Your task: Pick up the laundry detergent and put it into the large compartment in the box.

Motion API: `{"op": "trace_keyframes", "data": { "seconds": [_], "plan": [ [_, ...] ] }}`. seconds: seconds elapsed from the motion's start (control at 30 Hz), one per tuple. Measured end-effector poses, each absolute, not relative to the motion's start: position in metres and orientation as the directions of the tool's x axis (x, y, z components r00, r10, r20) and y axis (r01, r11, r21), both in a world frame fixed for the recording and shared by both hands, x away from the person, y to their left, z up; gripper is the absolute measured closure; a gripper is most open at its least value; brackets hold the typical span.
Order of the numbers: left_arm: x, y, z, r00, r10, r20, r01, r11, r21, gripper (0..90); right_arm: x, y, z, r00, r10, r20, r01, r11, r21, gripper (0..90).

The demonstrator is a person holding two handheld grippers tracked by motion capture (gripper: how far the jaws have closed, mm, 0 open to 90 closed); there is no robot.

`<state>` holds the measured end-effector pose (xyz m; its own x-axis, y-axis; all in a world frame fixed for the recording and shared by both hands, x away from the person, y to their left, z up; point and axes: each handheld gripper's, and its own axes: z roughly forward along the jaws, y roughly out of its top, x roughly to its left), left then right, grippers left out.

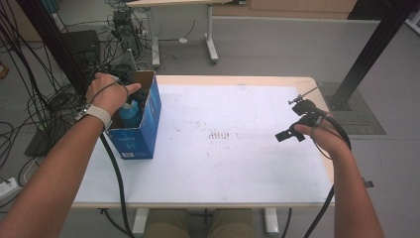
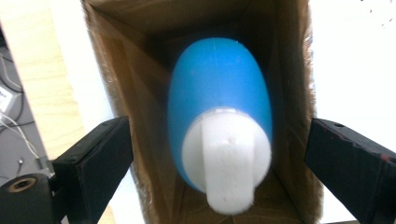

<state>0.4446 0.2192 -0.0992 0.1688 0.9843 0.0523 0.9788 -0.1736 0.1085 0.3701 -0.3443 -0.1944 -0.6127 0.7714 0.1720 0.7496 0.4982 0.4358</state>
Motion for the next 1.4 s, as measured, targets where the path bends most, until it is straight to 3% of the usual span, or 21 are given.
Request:
{"op": "trace_keyframes", "data": {
  "seconds": [0.73, 1.4],
  "plan": [
    [0.435, 0.209, -0.032, 0.270, 0.962, 0.043, 0.952, -0.274, 0.138, 7.8, 0.360, -0.352, -0.186, -0.604, 0.780, 0.161, 0.749, 0.487, 0.449, 8.1],
    [0.415, 0.183, 0.013, 0.513, 0.858, -0.035, 0.843, -0.495, 0.212, 7.4, 0.354, -0.350, -0.179, -0.608, 0.781, 0.143, 0.741, 0.493, 0.455, 8.0]
  ]
}}
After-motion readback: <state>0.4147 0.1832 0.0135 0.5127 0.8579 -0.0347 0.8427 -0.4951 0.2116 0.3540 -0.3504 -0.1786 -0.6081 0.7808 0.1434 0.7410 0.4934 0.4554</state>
